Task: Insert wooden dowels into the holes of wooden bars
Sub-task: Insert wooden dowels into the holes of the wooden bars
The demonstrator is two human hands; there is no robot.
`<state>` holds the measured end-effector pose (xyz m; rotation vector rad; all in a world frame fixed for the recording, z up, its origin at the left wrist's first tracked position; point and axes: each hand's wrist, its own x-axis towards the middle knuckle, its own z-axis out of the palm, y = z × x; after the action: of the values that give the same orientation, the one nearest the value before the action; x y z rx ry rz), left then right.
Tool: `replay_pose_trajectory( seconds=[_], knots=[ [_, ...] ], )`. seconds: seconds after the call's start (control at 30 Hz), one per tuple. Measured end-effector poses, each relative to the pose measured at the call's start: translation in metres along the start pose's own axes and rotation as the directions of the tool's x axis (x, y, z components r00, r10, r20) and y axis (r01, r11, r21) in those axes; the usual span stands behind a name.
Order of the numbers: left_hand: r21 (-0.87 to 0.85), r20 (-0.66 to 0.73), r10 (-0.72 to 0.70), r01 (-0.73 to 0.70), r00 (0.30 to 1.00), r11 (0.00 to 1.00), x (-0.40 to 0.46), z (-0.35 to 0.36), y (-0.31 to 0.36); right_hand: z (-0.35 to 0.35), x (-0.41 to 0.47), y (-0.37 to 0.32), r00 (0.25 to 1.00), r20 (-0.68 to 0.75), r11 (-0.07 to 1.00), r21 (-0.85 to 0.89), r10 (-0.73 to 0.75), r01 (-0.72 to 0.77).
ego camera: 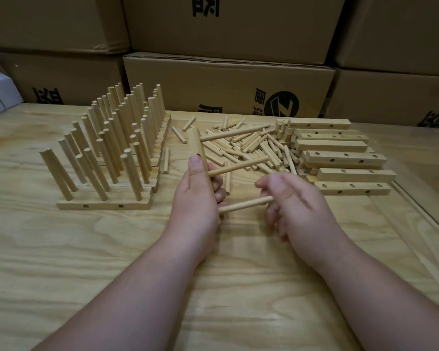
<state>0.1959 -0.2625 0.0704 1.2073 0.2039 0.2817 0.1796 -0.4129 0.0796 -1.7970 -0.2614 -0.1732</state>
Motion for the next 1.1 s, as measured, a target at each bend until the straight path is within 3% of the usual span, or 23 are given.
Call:
replay_pose_trajectory(
  seconds=[0.1, 0.2, 0.37, 0.8, 1.1],
  knots=[
    [0.020, 0.070, -0.027, 0.025, 0.997, 0.999, 0.000, 0.000, -0.001, -0.011, 0.007, -0.004, 0.981, -0.190, 0.996, 0.090, 0.028, -0.011],
    [0.100, 0.181, 0.008, -0.027, 0.983, 0.995, -0.005, 0.000, -0.003, -0.025, 0.012, -0.012, 0.959, -0.281, 0.994, 0.090, -0.035, 0.063],
    [0.159, 0.254, 0.004, -0.046, 0.967, 0.986, -0.011, 0.001, 0.000, -0.022, 0.010, -0.016, 0.944, -0.289, 0.984, 0.027, -0.159, 0.174],
    [0.476, 0.339, -0.016, -0.157, 0.941, 0.866, -0.014, -0.003, 0.001, -0.026, 0.016, -0.013, 0.936, -0.343, 0.996, 0.000, -0.080, 0.085],
    [0.514, 0.335, 0.019, -0.200, 0.942, 0.834, -0.012, -0.002, -0.003, -0.021, 0.013, -0.012, 0.927, -0.364, 0.995, 0.015, -0.090, 0.102]
  ],
)
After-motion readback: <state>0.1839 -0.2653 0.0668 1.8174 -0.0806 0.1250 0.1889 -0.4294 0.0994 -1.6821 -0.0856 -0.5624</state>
